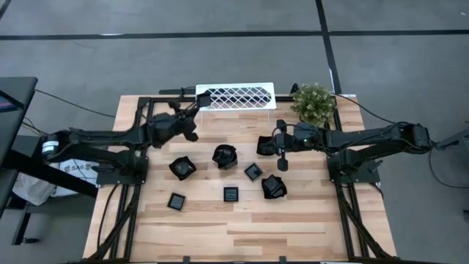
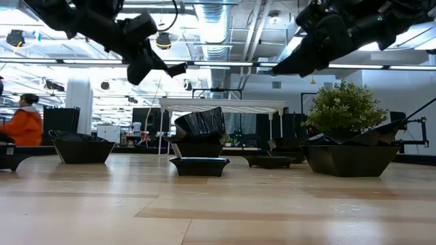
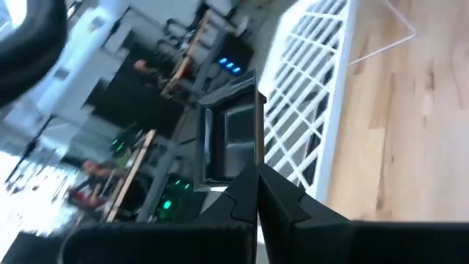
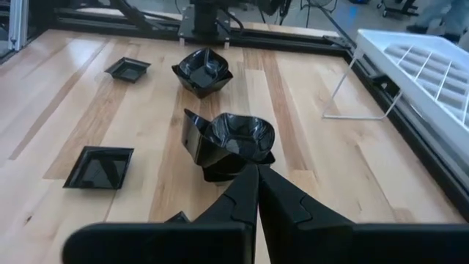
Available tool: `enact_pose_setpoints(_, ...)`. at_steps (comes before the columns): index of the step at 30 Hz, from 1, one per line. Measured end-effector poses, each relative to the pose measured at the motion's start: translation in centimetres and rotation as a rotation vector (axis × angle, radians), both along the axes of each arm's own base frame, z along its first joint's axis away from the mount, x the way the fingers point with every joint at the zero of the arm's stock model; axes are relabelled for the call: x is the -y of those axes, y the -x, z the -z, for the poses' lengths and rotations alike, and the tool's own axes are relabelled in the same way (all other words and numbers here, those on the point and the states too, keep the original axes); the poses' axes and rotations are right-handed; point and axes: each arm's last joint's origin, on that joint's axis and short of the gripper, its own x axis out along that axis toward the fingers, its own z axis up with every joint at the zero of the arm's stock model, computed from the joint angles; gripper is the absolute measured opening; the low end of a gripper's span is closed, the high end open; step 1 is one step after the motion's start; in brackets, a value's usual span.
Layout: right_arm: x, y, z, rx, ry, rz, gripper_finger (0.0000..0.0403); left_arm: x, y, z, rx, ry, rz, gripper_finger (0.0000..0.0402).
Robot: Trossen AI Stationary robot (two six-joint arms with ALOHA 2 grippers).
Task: Pick & Place Mini shaped plates
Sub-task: Put the black square plate on the shelf
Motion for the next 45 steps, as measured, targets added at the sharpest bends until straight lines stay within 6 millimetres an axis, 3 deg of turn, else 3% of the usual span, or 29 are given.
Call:
enact_pose_setpoints(4,0.0,0.1,0.3,-0.028,-0.004,0.000,0.0006,-1.7,0.1,0.7,-0.046,0.027,0.099,0.0005)
enact_pose_setpoints(19,0.3,0.3,0.6,-0.073,0.016,0.005,0.0006,-6.9,1.0,3.0,-0.109,0.049,0.001,0.0007)
enact_pose_setpoints(34,0.4,0.4,0.7,-0.083,0.014,0.012,0.0006,-7.1,0.7,3.6,-0.110,0.056,-0.001,0.0013)
enact_pose_setpoints(45,0.4,0.4,0.7,-0.082,0.014,0.012,0.0006,-7.1,0.7,3.6,-0.095,0.060,0.003,0.0048)
